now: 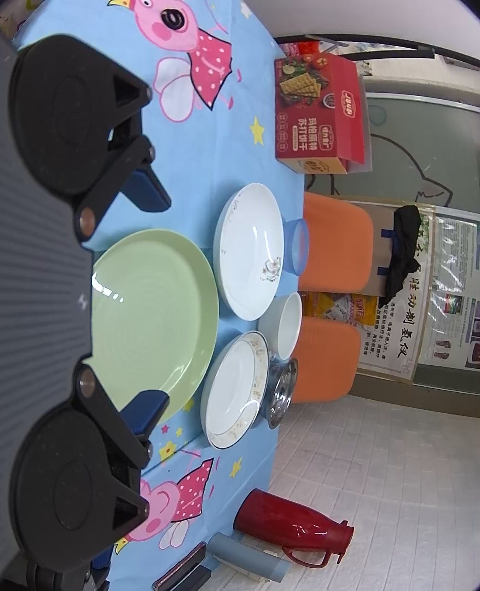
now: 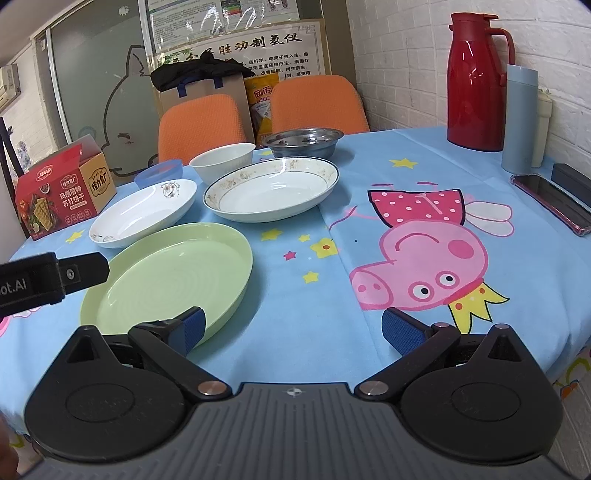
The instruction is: Organize plates and bowls
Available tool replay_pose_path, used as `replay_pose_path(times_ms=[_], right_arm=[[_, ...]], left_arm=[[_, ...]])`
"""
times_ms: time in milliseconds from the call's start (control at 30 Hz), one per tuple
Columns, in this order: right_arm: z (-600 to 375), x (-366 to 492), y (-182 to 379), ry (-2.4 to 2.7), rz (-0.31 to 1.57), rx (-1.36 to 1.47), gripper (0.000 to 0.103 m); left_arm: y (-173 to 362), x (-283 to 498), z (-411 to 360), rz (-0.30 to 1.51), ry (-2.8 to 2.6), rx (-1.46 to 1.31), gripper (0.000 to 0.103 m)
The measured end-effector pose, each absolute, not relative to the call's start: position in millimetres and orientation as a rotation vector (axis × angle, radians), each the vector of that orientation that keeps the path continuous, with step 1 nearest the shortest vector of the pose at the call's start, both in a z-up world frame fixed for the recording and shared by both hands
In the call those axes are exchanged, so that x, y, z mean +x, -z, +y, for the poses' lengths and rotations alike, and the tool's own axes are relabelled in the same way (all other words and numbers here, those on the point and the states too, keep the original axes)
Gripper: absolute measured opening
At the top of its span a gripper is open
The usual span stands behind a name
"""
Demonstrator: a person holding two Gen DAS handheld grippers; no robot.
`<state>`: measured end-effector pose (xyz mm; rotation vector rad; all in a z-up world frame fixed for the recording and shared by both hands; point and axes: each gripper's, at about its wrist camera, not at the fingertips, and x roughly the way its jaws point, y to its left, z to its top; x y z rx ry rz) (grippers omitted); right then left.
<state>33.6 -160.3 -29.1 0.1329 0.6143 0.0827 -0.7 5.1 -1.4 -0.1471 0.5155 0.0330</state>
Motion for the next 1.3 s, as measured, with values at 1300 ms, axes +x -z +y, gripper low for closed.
replay_pose_path(times_ms=[1300], right_arm=[[-120.4,88.0,46.4,-0.229,0.682,0.058,0.103]], left_arm=[[40.1,54.0,57.9,0.654,0.019,-0.276,0.102]])
